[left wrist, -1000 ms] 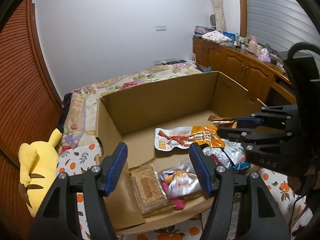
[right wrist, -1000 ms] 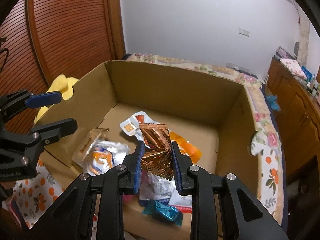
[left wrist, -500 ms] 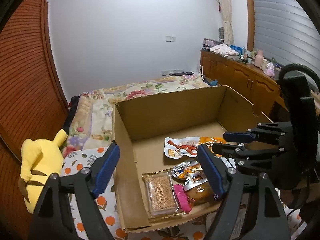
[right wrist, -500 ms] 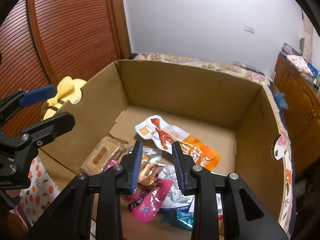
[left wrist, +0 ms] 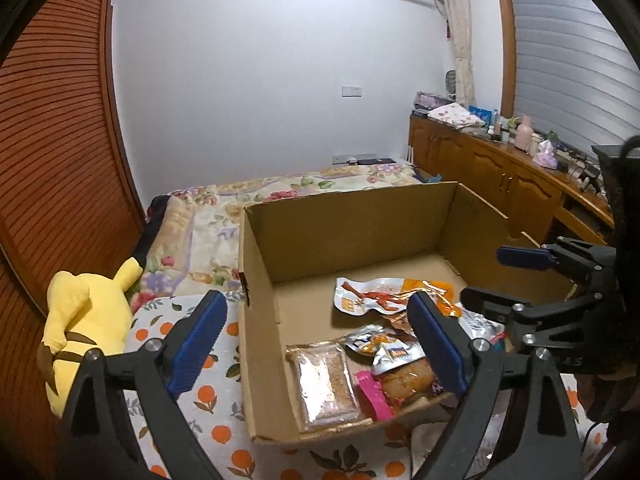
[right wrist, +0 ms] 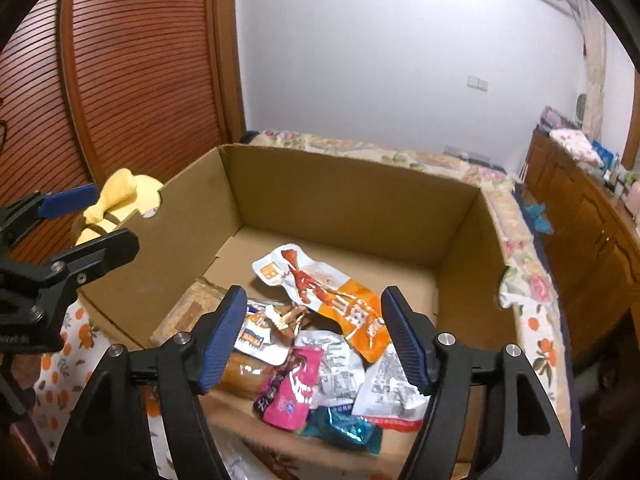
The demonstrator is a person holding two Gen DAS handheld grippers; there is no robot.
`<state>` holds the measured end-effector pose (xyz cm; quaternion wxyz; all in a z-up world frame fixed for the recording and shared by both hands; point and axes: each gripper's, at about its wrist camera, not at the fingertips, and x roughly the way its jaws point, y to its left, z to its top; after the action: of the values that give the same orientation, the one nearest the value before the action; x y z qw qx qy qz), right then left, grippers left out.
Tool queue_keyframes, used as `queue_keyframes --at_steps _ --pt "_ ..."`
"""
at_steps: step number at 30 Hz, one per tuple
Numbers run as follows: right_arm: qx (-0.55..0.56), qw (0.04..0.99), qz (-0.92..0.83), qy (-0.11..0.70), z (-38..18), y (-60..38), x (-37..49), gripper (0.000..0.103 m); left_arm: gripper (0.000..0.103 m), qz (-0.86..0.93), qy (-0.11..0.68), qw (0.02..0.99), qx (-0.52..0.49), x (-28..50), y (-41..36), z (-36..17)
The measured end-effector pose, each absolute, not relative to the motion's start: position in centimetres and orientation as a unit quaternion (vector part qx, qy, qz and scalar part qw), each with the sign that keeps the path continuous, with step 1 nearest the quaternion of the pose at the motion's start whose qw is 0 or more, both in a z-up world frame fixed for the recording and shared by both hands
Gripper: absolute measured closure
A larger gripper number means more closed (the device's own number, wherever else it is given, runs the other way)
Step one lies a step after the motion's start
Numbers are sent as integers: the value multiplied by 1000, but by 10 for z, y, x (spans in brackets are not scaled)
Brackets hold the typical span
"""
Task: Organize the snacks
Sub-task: 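Move both open grippers back down to the remaining snacks on the bedspread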
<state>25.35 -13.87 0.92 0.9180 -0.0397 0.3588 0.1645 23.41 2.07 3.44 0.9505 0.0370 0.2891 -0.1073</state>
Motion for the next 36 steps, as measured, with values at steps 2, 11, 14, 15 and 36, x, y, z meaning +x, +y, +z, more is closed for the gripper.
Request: queue_keyframes --at_steps 2,11,14,15,36 --pt "-42 920 168 351 15 -143 242 31 11 -113 284 951 35 226 22 36" --pt "-59 920 193 335 21 -165 175 31 11 -139 271 952 37 177 15 37" --pt "-56 916 202 341 13 -170 160 31 11 -151 277 948 29 163 14 33" --pt "-55 913 206 346 9 -170 155 31 11 -152 278 948 27 159 13 31" --pt "-90 862 243 436 -79 -158 137 31 11 -161 334 929 12 124 9 -36"
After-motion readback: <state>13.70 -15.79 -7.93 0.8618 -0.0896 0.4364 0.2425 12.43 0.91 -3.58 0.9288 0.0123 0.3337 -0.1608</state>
